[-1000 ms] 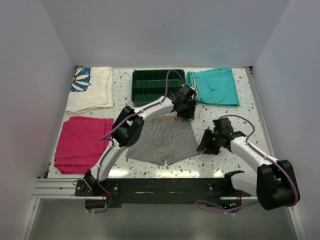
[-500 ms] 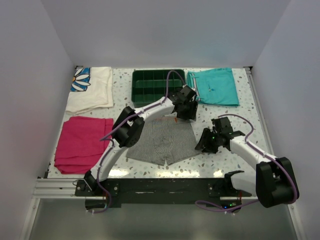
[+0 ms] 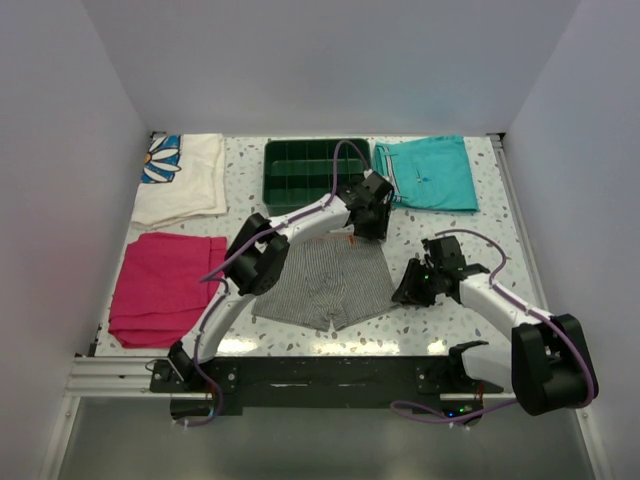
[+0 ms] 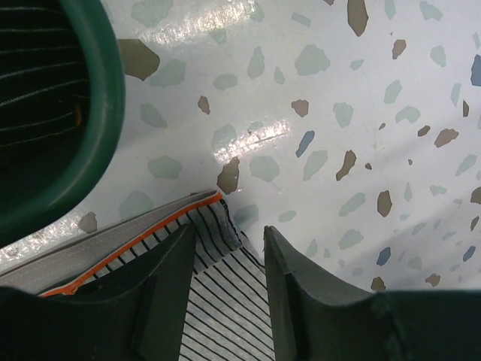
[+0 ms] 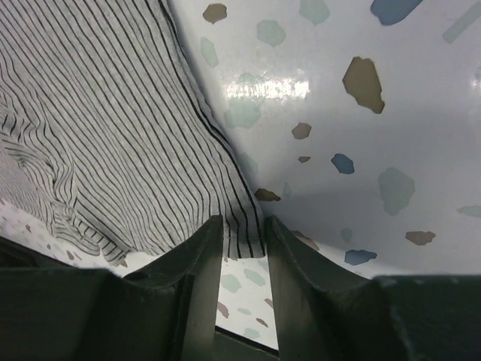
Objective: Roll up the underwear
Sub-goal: Fold the underwear at the center of the board.
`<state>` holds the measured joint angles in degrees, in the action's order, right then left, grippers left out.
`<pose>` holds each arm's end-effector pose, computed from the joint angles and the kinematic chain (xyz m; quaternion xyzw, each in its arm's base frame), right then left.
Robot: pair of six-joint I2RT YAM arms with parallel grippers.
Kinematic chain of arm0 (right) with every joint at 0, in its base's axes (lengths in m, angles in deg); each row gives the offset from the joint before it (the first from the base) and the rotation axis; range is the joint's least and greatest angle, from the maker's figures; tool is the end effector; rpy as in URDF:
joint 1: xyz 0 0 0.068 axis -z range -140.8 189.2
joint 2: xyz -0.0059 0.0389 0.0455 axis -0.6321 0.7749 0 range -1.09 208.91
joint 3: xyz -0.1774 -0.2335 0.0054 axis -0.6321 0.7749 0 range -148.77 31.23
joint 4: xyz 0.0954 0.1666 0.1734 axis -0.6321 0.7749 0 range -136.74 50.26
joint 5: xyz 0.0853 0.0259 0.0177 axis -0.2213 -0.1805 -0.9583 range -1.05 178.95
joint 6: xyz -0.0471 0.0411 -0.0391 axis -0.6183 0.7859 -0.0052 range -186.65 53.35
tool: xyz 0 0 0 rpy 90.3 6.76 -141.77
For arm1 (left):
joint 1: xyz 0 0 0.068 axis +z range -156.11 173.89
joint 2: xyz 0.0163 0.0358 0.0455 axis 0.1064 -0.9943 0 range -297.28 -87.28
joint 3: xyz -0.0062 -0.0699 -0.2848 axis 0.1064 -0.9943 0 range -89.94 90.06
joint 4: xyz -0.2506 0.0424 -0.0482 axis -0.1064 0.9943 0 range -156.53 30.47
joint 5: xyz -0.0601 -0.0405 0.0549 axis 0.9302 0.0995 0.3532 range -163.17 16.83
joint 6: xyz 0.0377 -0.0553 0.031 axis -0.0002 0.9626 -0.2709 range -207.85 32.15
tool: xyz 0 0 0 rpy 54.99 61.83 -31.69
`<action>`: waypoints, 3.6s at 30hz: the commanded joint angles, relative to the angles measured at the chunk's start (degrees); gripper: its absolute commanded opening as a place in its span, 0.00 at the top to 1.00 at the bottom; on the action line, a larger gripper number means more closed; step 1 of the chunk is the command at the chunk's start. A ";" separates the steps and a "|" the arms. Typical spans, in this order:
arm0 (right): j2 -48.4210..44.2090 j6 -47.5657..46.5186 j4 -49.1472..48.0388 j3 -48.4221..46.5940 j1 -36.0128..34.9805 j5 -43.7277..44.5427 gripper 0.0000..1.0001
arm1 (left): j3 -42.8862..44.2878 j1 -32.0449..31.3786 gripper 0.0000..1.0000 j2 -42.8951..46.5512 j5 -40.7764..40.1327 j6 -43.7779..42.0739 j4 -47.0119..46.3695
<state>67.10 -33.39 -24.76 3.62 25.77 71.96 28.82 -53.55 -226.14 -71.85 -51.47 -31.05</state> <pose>0.1886 0.0636 0.1483 0.1309 0.9525 0.2247 0.1586 0.3773 -0.4130 0.1623 0.0955 0.9504 -0.2058 0.2128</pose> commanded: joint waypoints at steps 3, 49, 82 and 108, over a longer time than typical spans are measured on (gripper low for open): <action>-0.77 -1.61 -2.29 1.95 0.07 -4.45 0.75 | 4.73 0.24 0.54 -1.14 -1.23 -0.61 2.31; -5.16 -2.84 -1.50 2.74 -0.02 -3.75 0.96 | 10.61 -0.73 0.45 -2.28 -3.61 0.18 7.85; -5.69 -3.64 -2.38 3.27 0.07 -6.39 0.94 | 8.51 -0.46 0.72 -6.50 -3.25 -1.05 7.40; -14.48 -5.92 0.78 0.81 -0.10 -12.36 0.97 | 4.29 -0.28 0.96 7.99 -2.91 -2.80 1.52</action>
<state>53.92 -37.33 -25.55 6.81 25.77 63.39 34.26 -54.12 -225.90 -75.32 -52.54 -25.76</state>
